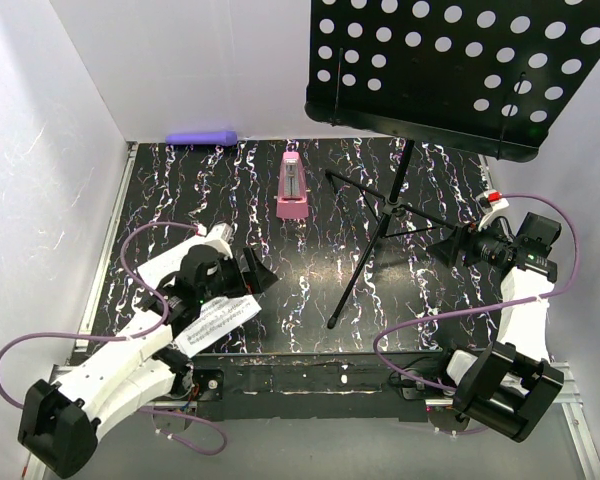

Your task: Set up the instrument practice props

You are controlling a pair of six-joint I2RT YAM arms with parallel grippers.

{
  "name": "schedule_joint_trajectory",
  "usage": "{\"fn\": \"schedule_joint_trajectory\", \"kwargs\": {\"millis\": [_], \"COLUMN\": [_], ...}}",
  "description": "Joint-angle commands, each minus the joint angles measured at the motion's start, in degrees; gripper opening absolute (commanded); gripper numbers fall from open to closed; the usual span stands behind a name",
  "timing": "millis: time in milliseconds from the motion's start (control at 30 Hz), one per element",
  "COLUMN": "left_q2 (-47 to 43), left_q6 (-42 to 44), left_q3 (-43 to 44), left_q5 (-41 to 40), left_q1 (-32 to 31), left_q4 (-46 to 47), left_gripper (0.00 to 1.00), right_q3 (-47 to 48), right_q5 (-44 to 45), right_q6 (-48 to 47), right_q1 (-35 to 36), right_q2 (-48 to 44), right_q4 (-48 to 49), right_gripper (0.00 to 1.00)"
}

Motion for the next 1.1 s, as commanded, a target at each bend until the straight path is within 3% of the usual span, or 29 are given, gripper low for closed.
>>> {"fn": "schedule_joint_trajectory", "kwargs": {"millis": [0, 300, 500, 633, 933, 1067], "left_q2": [4.6, 29.3, 38.8, 44.2, 51.7, 53.2], "left_q6": [-7.2, -11.7, -12.3, -12.7, -13.5, -14.1], "left_q3": [2.3, 20.8, 27.7, 30.7, 33.7, 33.6], "left_q5": [-8.7, -24.3, -25.6, -26.3, -27.9, -27.8], "left_q1": [0.5, -0.9, -3.2, -3.4, -4.0, -4.2], "left_q4": [-10.2, -33.8, -36.1, -36.9, -38.5, -38.7], "left_gripper": [0.98, 0.97, 0.97, 0.82, 0.64, 0.51], "right_q3": [2.3, 3.2, 3.3, 3.5, 4.0, 3.9], "right_q5": [-1.6, -1.4, -1.4, -1.3, -1.0, -0.9], "right_q6": [-1.1, -1.9, -2.1, -2.5, -3.0, -3.0], "right_q1": [-0.2, -0.1, -0.2, -0.2, -0.2, -0.2], "right_q2": [-1.2, -0.4, -0.4, -0.1, -0.1, -0.2], "right_q4": [-0.8, -2.3, -2.3, -3.0, -3.8, -3.7], "right_gripper": [0.82, 0.82, 0.82, 0.81, 0.81, 0.8]}}
